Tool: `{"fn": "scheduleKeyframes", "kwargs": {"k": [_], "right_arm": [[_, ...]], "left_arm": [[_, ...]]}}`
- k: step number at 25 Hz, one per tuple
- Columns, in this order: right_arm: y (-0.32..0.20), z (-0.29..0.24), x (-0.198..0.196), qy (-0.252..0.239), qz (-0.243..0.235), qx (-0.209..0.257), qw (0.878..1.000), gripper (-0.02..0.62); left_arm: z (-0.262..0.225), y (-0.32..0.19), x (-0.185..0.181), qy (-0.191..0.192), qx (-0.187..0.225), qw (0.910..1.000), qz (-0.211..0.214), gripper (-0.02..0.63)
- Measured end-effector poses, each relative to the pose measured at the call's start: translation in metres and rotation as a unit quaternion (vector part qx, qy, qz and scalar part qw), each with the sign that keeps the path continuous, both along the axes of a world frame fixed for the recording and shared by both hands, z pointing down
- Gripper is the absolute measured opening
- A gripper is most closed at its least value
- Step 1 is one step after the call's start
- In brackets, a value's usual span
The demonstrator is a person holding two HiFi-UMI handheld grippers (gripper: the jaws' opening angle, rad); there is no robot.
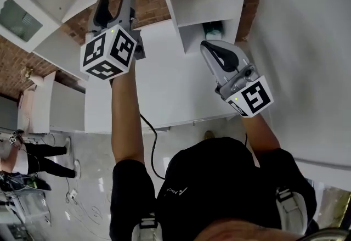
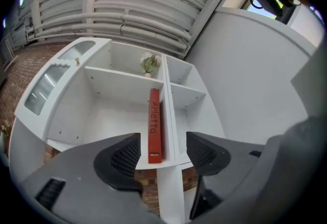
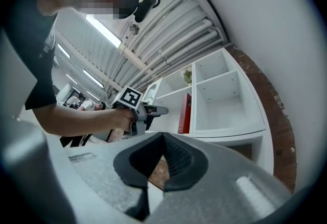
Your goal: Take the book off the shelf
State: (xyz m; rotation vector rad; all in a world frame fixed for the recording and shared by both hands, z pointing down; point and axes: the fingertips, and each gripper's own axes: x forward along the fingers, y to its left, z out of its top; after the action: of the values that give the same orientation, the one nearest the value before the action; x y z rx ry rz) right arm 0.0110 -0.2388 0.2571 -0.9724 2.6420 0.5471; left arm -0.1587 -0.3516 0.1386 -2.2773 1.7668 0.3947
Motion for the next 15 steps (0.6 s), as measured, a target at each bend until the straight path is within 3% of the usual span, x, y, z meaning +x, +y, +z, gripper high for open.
{"fn": "scheduleKeyframes", "kwargs": {"k": [6, 15], "right_arm": [[-0.054, 0.006, 0.013, 0.001, 0.002, -0.009, 1.0, 0.002], [-0.079, 0.006, 0.008, -0.014, 0.021, -0.01, 1.0, 0.002]], "left_arm": [[-0.015, -0.08, 0.004, -0.033, -0.02, 0.9989, -0.028, 0.301], [-0.006, -0.137, 0.004, -0.05, -0.078, 0.9954, -0.025, 0.304]]}}
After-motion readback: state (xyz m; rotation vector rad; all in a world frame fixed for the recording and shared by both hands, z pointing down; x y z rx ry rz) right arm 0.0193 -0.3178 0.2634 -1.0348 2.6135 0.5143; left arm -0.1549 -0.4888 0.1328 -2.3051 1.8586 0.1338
